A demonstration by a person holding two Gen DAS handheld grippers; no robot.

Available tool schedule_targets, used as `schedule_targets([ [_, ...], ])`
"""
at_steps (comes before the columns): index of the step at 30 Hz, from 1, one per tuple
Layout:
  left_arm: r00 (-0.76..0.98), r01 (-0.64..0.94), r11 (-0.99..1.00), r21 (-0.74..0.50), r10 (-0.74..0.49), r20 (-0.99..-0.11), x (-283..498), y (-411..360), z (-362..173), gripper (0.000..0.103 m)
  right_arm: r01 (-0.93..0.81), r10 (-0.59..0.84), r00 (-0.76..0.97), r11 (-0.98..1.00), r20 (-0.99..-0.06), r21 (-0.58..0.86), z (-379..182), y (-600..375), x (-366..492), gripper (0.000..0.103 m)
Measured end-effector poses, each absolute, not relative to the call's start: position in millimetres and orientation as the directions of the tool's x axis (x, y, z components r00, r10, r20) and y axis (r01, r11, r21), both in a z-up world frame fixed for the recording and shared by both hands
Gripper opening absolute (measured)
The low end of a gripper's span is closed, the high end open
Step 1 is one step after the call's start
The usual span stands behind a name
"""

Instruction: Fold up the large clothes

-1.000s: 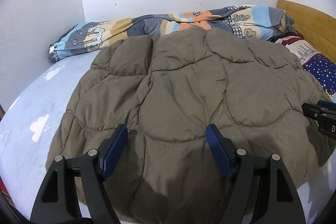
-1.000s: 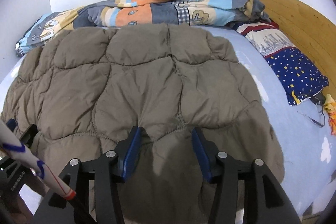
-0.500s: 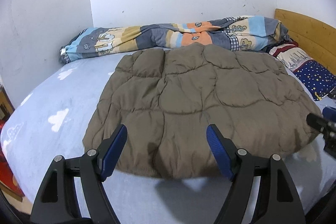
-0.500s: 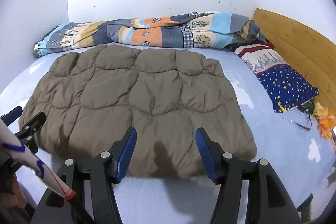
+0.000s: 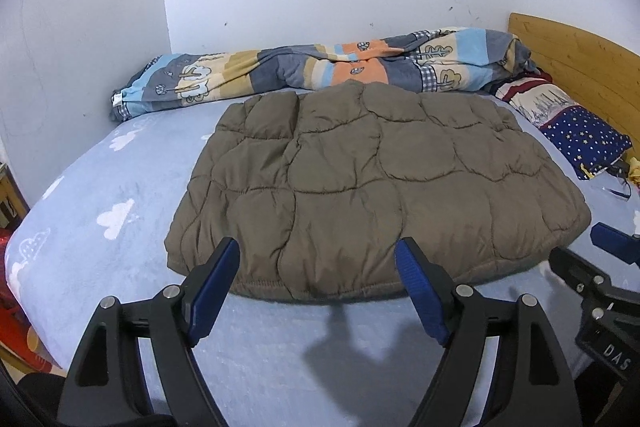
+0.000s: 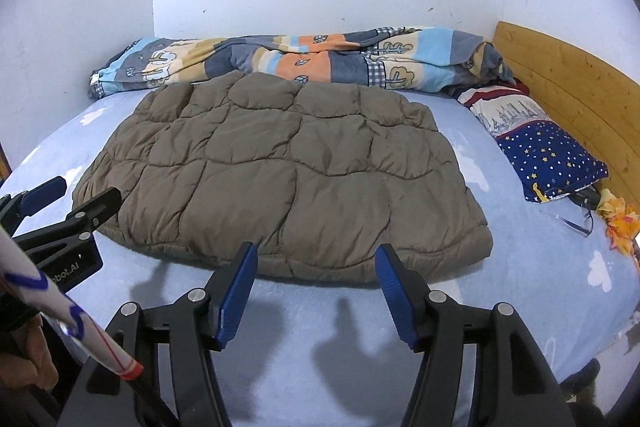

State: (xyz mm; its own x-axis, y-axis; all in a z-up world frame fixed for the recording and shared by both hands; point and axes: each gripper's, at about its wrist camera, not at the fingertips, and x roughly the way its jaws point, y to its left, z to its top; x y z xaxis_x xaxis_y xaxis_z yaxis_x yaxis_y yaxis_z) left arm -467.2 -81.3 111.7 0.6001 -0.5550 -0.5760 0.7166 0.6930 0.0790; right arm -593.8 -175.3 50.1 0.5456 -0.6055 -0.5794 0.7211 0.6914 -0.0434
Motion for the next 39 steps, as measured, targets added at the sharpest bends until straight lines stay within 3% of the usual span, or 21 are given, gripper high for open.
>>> schedule_targets([
  [19, 0.581, 0.726, 0.684, 0.072, -0.553, -0.597, -469, -84, 106, 0.08, 0.709, -0.589, 0.54, 0.703, -0.601, -0.052, 38, -170, -587, 0.07],
  [22, 0.568, 0.736, 0.673, 0.074, -0.555, -0.608, -469, -87, 108, 0.088, 0.71, -0.589, 0.537, 0.703, -0.604, -0.053, 36, -171, -587, 0.07],
  [32, 0.685, 0.669, 0.719, 0.188, -0.499, -0.531, -472, -78, 158, 0.09, 0.723, -0.598, 0.525, 0.689, -0.605, -0.053, 34, -174, -590, 0.07],
  [37, 0.661, 0.692, 0.698, 0.185, -0.509, -0.552, -475, -71, 173, 0.09, 0.736, -0.625, 0.544, 0.676, -0.559, -0.039, 63, -165, -600, 0.071],
  [39, 0.663, 0.688, 0.703, 0.179, -0.508, -0.55, -477, -67, 175, 0.09, 0.733, -0.634, 0.567, 0.68, -0.525, -0.029, 80, -156, -606, 0.076],
])
